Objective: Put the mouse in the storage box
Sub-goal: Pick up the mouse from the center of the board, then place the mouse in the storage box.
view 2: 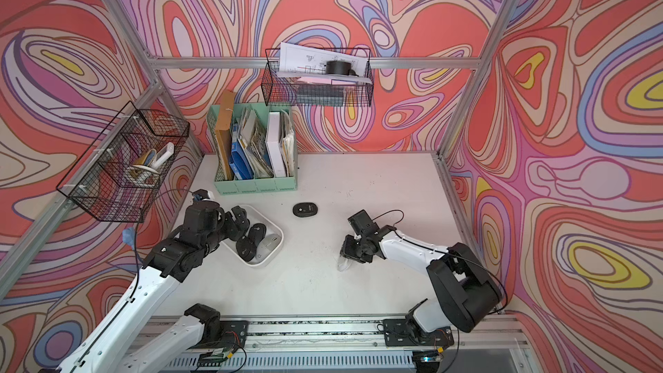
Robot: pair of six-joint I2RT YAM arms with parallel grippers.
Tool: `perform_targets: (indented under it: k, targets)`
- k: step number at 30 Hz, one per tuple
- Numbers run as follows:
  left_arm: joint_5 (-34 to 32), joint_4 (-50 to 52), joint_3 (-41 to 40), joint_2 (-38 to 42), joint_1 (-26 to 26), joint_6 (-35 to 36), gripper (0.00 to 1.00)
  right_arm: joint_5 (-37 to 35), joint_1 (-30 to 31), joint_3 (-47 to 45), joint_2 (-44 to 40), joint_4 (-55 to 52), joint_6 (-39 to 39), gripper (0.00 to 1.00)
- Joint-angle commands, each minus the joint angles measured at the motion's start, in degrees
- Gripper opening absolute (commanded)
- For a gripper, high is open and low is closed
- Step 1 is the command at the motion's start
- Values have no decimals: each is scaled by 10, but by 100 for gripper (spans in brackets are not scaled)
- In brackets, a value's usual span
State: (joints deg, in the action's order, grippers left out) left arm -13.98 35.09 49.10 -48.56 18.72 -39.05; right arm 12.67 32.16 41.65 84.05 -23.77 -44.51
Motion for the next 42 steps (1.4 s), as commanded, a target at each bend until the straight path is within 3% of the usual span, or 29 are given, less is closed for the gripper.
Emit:
perform_targets:
  k: [1, 6, 12, 19, 27, 42]
  targets:
    - [-18, 3, 4, 13, -3, 0, 99, -19, -2, 27, -7, -27, 12, 25]
    - [-34, 12, 9, 27, -3, 2, 99, -38, 10, 69, -11, -55, 27, 24]
    - [-63, 26, 20, 57, -3, 8, 99, -85, 71, 160, 21, -84, 49, 23]
    - [-109, 34, 21, 105, -3, 14, 99, -104, 142, 304, 122, -92, 81, 22]
    - [-135, 48, 22, 135, -3, 13, 99, -108, 180, 432, 211, -110, 112, 21]
    - [-209, 66, 17, 209, -3, 13, 99, -202, 268, 736, 431, -200, 244, 21]
